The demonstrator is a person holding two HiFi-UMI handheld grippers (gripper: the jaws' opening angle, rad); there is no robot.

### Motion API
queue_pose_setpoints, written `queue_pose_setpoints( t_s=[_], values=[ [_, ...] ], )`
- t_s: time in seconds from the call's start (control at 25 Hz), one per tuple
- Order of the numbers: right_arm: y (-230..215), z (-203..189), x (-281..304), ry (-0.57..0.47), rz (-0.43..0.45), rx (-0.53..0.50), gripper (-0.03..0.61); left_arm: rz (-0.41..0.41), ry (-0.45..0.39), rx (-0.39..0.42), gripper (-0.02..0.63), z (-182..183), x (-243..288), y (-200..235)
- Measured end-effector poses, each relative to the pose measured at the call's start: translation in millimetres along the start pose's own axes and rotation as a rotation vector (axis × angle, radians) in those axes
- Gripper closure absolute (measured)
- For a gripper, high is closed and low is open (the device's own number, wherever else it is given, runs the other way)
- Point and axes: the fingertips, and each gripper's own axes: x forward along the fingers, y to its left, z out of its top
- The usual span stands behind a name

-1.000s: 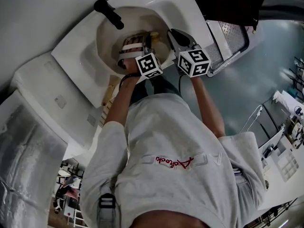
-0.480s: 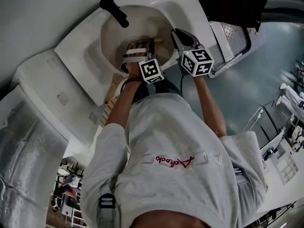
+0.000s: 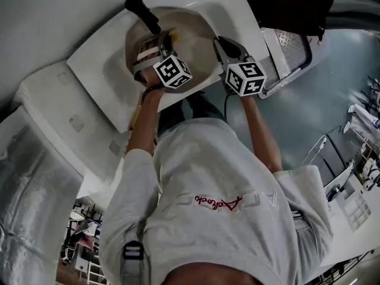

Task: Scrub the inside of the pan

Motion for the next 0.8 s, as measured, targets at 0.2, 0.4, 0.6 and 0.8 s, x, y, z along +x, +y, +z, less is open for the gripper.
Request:
queue_pose_setpoints(
  t_s=[0.2,0.4,0.6,0.8],
  values=[
    [-0.2,1.3,-0.3,-0.001,0.001,0.0,0.537,0.026,0.047,-0.038,0.595,-13.5,8.5,19.3],
    [-0.3,0.3,-0.3,-0.001,0.002,0.002,0.537,0.055,0.054,-0.026,0.595,-13.1,8.8,26.9],
    [0.4,0.1,-0.4,-0.001,0.001,0.007,0.537,0.069,0.058,-0.016,0.595,-14.0,11.6,31.8],
    [-0.6,1.2,0.1,-0.005,0.002,0.011,0.537,0.042,0.04,0.006,0.595,-8.6,8.5,19.3]
  ],
)
